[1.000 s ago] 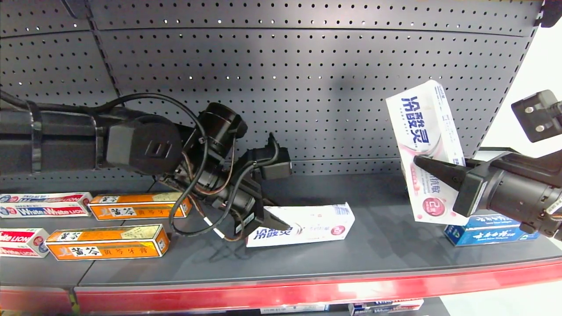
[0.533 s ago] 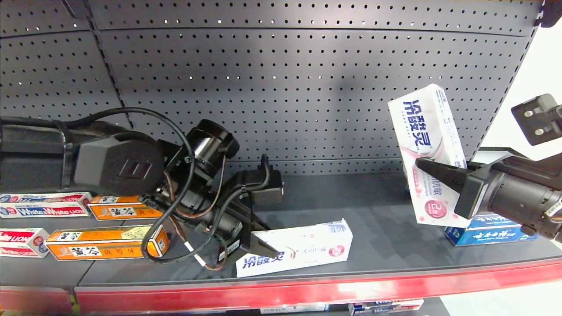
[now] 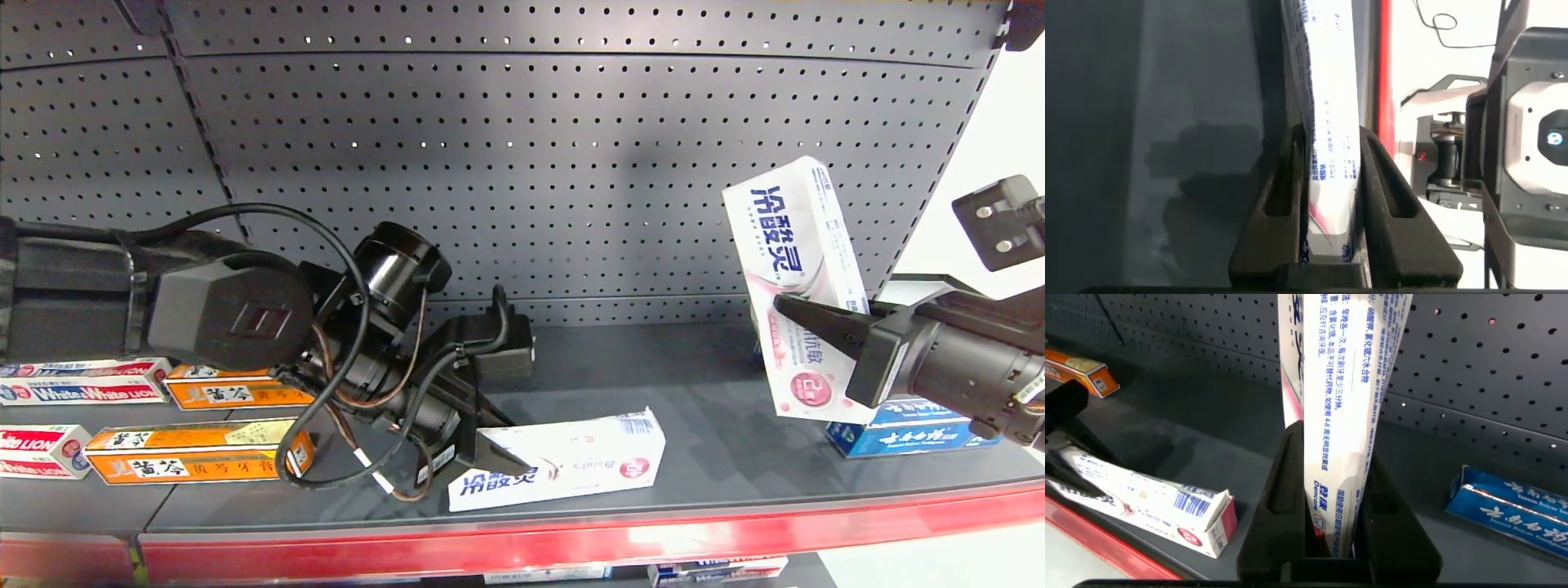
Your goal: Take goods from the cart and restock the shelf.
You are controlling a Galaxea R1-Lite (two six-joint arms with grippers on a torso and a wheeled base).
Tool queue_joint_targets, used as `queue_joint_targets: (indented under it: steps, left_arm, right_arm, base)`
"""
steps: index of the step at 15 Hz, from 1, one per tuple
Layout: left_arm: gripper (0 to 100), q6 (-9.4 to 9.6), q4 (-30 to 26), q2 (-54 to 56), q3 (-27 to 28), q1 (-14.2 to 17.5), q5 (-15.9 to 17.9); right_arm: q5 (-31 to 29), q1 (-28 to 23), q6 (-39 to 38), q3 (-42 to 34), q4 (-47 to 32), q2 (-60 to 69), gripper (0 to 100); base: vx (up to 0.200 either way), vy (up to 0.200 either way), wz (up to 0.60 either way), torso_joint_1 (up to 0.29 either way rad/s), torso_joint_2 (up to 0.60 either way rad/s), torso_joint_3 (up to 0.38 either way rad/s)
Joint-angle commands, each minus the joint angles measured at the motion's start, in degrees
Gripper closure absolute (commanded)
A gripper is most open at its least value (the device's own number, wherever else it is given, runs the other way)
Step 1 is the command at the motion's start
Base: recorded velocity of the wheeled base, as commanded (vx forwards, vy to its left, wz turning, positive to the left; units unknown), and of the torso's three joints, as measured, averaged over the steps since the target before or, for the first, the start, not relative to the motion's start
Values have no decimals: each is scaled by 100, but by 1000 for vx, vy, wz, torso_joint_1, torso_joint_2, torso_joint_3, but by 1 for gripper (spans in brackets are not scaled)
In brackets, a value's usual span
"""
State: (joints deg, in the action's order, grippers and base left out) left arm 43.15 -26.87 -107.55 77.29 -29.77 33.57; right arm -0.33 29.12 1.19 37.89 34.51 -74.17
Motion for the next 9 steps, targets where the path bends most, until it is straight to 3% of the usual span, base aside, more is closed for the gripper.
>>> queue_joint_targets:
  steps: [1, 9]
  left_arm:
    - [100, 0, 68, -179, -30, 6, 9]
    - [100, 44, 182, -241, -47, 24, 0]
  right_arm:
    - [-2, 6, 4, -1, 3, -1, 100]
    - [-2, -73, 12, -71, 12, 16, 100]
  base:
    - [0, 0, 0, 0, 0, 0]
    - [0, 0, 0, 0, 0, 0]
